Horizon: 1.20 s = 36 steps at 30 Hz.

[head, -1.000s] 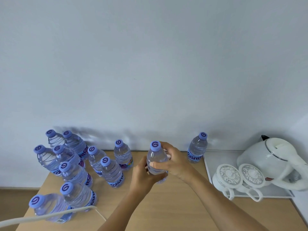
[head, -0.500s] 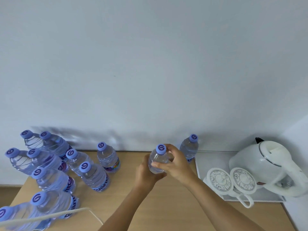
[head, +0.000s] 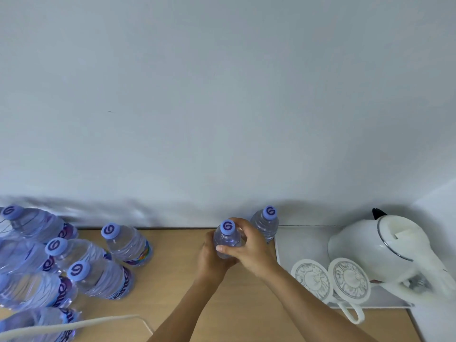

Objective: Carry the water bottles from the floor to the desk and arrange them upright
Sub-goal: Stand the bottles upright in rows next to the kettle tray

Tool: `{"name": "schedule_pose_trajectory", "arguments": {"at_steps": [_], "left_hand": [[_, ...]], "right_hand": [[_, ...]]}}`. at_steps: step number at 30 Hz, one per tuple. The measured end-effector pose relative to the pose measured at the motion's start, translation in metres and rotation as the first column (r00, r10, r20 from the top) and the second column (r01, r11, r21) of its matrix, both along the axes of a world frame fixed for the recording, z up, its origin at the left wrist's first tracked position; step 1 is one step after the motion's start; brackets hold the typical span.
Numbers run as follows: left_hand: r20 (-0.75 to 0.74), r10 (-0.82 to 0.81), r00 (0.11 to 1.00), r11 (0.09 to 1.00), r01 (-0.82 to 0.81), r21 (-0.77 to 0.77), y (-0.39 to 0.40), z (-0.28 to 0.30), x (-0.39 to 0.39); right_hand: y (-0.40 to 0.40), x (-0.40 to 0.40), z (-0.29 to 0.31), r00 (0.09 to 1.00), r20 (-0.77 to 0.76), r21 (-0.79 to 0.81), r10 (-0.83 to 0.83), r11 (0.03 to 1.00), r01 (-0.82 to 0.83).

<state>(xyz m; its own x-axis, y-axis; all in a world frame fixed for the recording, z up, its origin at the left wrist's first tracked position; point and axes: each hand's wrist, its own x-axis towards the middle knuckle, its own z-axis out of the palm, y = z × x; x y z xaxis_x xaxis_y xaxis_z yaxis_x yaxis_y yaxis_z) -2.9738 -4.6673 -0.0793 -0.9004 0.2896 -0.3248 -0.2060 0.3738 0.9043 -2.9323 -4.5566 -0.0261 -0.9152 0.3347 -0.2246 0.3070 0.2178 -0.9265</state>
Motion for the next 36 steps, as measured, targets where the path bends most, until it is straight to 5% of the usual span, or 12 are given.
{"name": "schedule_pose_trajectory", "arguments": {"at_steps": [14,23,36], "left_hand": [[-0.071,-0.042,0.997,0.999,0.039,-0.034,0.025,-0.01,-0.02],[-0.161,-0.032,0.986,0.999,0.026,-0.039,0.036,-0.001,-0.024],[-0.189,-0.17,0.967,0.976,0.139,-0.169,0.007,-0.016,-0.026]], "right_hand": [[0.001,-0.016,-0.004,0.988,-0.033,0.11,-0.15,0.982,0.153],[-0.016,-0.011,0.0,0.961,-0.1,0.324,-0.257,0.905,0.275],[-0.009,0.021,0.0,0.959,-0.164,0.426,-0.232,0.86,0.281]]}}
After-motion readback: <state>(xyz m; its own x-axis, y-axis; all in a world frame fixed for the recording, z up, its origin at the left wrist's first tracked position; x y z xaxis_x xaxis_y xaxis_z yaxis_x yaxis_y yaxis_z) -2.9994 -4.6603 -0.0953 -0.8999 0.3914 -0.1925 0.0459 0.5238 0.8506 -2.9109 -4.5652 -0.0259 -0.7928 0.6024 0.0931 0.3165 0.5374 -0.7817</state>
